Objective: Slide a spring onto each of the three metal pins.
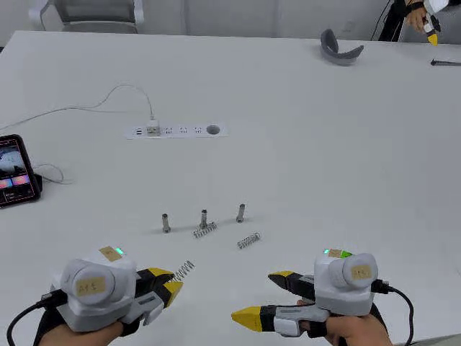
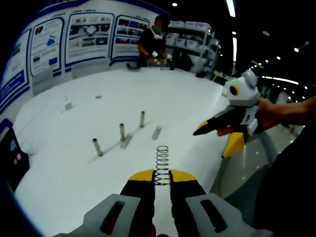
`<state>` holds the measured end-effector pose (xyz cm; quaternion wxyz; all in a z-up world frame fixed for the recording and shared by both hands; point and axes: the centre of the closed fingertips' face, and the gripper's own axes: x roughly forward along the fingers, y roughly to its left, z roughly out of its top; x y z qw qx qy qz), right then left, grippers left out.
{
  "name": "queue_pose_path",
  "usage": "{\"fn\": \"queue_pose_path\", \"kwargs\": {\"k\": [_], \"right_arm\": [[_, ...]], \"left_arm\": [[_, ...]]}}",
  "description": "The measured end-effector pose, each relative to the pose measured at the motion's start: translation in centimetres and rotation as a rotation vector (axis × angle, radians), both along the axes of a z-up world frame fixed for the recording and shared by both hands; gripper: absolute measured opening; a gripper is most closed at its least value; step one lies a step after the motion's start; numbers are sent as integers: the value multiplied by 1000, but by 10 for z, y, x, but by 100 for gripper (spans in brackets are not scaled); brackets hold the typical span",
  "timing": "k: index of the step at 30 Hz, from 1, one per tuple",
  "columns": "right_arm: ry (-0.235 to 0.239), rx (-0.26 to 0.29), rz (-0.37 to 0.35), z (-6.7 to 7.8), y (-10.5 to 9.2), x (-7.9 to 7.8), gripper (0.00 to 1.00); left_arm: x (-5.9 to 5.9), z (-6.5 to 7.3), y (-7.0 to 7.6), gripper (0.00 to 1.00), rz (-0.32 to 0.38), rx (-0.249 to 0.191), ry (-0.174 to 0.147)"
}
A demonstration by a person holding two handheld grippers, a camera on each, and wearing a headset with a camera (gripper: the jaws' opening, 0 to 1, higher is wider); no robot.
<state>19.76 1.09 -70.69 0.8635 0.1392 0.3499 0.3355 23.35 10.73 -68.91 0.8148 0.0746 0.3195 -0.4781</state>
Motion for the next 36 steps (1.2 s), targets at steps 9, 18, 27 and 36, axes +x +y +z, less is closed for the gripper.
{"fn": "queue_pose_path", "kwargs": {"k": [9,18,27,36], "right_arm": [[-15,72,3,10,10,0,61],[-22,141,17,20,21,-2,44],[-27,221,29,33,31,-1,27],[-13,324,25,46,36,1,18]], "left_arm": [[-21,6,-27,11,-81,-16,-5],[-42,9,-44,11,-153,-20,-3],[-49,12,-53,11,-200,-17,-19],[-48,16,-57,11,-260,-4,-63]]}}
